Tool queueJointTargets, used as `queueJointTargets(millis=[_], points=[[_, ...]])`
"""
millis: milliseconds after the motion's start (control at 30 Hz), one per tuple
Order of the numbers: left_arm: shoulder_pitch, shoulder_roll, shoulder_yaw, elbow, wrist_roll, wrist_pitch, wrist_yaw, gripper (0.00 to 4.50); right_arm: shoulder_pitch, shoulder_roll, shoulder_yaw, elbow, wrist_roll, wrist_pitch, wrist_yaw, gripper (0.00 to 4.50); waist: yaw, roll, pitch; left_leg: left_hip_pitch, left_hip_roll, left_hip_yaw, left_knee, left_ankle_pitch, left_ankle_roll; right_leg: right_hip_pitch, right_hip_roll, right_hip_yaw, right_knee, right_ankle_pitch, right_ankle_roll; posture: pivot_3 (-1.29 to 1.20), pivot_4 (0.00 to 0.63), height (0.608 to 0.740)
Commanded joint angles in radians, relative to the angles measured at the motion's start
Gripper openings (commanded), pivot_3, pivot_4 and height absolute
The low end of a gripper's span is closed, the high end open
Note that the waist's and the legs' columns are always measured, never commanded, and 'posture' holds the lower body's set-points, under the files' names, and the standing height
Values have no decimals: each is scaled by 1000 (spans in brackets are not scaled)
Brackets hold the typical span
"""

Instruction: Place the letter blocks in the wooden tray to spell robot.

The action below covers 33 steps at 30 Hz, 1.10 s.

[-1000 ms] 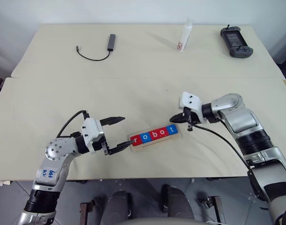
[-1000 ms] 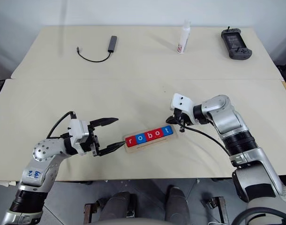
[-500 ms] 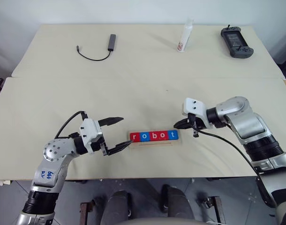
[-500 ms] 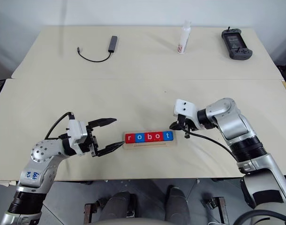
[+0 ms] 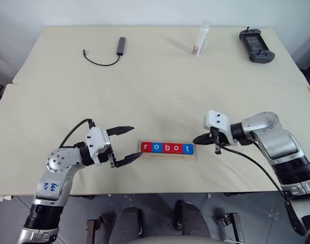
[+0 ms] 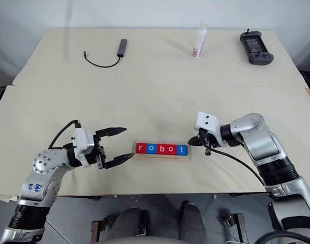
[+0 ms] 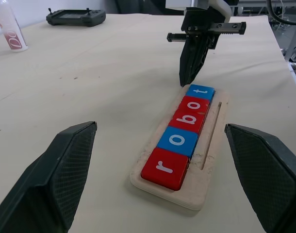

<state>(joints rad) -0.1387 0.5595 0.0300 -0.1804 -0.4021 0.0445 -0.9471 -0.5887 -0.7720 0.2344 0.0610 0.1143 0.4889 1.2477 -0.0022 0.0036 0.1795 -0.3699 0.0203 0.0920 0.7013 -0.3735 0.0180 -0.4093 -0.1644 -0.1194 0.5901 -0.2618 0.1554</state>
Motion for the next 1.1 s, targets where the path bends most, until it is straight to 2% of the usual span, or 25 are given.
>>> queueJointTargets(millis=[33,133,167,233,300,367,433,600,767,967,1100], points=[[-2,23,34,-1,-20,-10,-22,4500,26,-18,-116,-9,40,-121,-34,37,0,0,0,0,0,0,0,0,0,0,0,0,0,0,0,0,150,740],[10,57,58,22,-33,-13,-65,4500,102,-13,-251,-33,191,-152,33,37,2,0,0,0,0,0,0,0,0,0,0,0,0,0,0,0,150,740],[13,67,64,30,-39,-13,-79,4500,127,-9,-297,-38,250,-125,51,201,2,0,0,0,0,0,-1,0,0,0,0,0,-1,0,0,0,150,740],[15,82,73,46,-47,-11,-104,4500,177,-26,-317,-28,256,-165,71,672,1,0,0,0,0,0,-1,0,0,0,0,0,-1,0,0,0,150,740],[17,101,85,65,-48,-18,-128,4500,236,-32,-338,-24,243,-270,87,1311,2,0,0,0,0,0,-1,0,0,0,0,0,-1,0,0,0,150,740],[28,135,113,82,-52,-19,-153,4500,292,30,-432,-38,365,-394,161,2020,1,0,0,0,0,0,-1,0,0,0,0,0,-1,0,0,0,150,740],[45,158,141,84,-69,-4,-173,4500,331,51,-470,-45,406,-475,200,2745,-1,0,0,1,0,0,-1,0,0,0,0,0,-1,0,0,0,150,740],[73,163,168,84,-63,-19,-173,4500,395,19,-471,-47,411,-495,224,4469,-1,0,0,2,0,1,-1,0,0,1,0,1,0,0,0,0,150,740],[79,167,171,101,-40,-52,-173,4500,437,-14,-477,-2,403,-527,249,4469,4,0,0,2,0,1,0,0,0,1,0,1,0,0,0,0,150,740],[76,157,177,117,-38,-72,-153,4500,395,-42,-455,89,384,-537,249,4469,0,0,0,2,0,1,0,0,0,1,0,1,0,0,0,0,150,740],[96,172,168,87,-32,-22,-127,4500,398,-43,-452,89,393,-527,247,4469,0,0,0,2,0,1,0,0,0,1,0,1,0,0,0,0,150,740]])
